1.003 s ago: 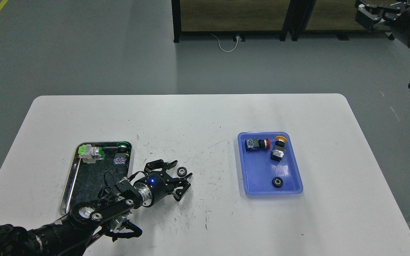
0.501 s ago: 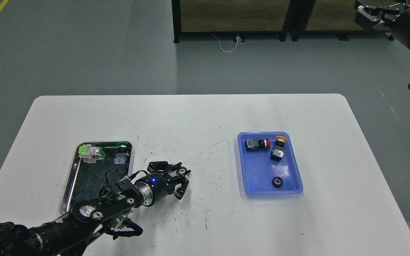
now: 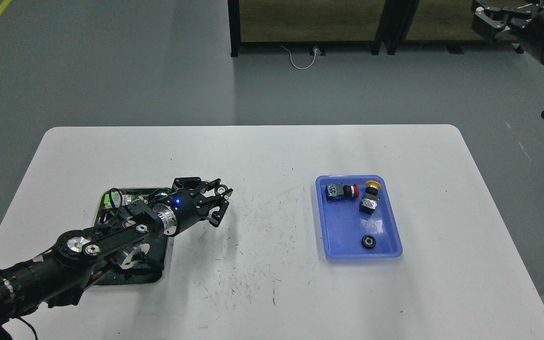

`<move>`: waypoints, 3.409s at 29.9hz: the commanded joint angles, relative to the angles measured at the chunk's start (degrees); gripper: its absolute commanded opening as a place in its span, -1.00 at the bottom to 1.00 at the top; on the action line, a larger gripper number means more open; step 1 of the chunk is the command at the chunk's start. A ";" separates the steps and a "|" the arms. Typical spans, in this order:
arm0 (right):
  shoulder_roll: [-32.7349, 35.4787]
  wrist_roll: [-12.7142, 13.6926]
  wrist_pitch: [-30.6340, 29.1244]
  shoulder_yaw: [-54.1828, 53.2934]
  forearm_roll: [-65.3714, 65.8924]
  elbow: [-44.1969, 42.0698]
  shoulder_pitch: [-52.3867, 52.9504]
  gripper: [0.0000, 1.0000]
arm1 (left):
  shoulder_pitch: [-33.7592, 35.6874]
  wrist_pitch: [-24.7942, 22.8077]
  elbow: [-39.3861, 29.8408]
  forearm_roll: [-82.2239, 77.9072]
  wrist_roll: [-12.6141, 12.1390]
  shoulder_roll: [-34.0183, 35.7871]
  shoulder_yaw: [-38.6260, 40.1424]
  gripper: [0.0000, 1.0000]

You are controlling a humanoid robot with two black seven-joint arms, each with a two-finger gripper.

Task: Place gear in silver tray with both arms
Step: 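Move the held gear over the silver tray and lower it, then open the left gripper and withdraw it from the silver tray, then reach the right gripper into the blue tray and grasp another black gear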

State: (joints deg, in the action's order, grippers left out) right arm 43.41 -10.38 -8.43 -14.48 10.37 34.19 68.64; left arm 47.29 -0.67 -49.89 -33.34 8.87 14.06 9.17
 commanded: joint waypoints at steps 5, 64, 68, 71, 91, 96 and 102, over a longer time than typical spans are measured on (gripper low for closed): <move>0.00 0.00 0.00 -0.02 0.00 -0.17 0.00 0.78 | -0.53 -1.08 -9.16 0.02 0.00 12.20 -0.56 -0.38; -8.70 0.00 1.14 0.60 0.79 -6.59 0.96 0.78 | -16.17 2.43 -15.06 1.08 2.55 24.17 0.23 0.31; -8.70 -0.08 0.79 0.68 0.70 -5.89 1.49 0.86 | -15.38 2.26 -15.06 3.71 2.55 25.49 5.93 0.76; -8.44 -0.35 0.35 1.30 0.79 -4.14 1.32 0.98 | -14.07 1.56 -14.97 3.89 1.85 27.33 12.61 0.96; 4.21 5.28 -0.27 21.59 0.61 30.84 -3.08 0.97 | 4.30 0.67 -7.95 12.24 -1.58 30.41 12.72 0.96; 6.94 5.37 -0.53 24.76 0.79 34.72 -6.15 0.96 | 4.66 0.59 -7.33 12.24 -1.58 30.32 12.19 0.96; 6.69 5.72 -0.80 25.38 4.12 35.33 -11.15 0.96 | 5.18 0.59 -6.71 12.33 -1.58 30.32 12.10 0.96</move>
State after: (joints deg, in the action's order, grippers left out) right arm 50.59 -4.71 -9.21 10.66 11.98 69.49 59.92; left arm 52.06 -0.05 -56.87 -21.09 7.29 44.34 21.30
